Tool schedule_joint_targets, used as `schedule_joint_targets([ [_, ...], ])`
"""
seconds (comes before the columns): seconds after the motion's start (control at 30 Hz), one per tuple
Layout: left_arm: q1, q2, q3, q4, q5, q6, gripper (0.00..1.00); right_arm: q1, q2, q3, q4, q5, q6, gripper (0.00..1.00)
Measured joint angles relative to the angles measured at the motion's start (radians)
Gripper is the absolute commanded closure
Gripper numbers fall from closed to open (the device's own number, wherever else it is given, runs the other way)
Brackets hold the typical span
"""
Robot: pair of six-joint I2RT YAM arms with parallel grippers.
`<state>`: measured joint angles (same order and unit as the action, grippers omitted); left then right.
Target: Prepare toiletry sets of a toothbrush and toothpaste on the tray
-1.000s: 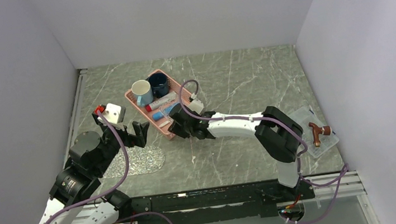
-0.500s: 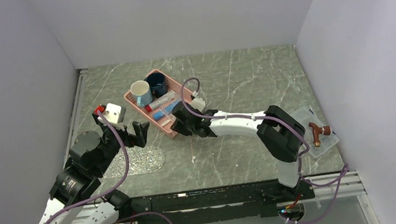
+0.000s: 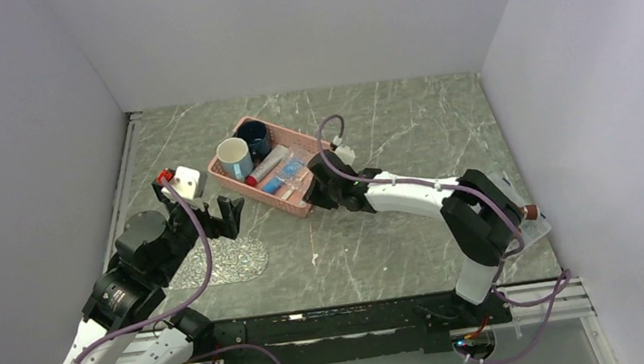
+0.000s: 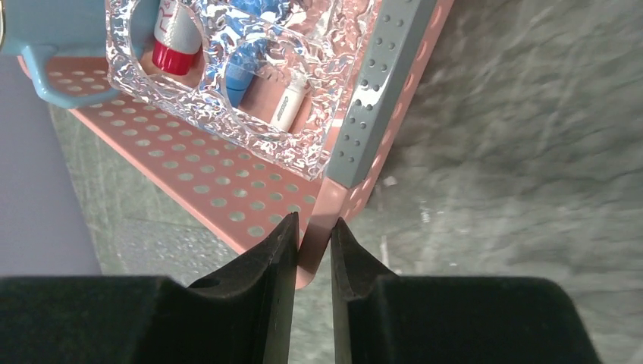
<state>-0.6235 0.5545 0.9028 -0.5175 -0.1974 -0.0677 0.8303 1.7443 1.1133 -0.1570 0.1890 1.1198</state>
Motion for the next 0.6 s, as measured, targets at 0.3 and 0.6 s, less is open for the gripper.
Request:
schedule_joint_targets([
  [0.3, 0.0, 0.01, 0.0, 0.0, 0.0, 0.0, 0.01, -0.119, -0.071, -0.055, -0.027, -0.112, -0.25, 1.0],
  [0.6, 0.0, 0.012, 0.0, -0.003, 0.0, 0.0, 0.01, -0.177, -0.072, -0.03, -0.08, -0.192, -0.471, 1.0],
])
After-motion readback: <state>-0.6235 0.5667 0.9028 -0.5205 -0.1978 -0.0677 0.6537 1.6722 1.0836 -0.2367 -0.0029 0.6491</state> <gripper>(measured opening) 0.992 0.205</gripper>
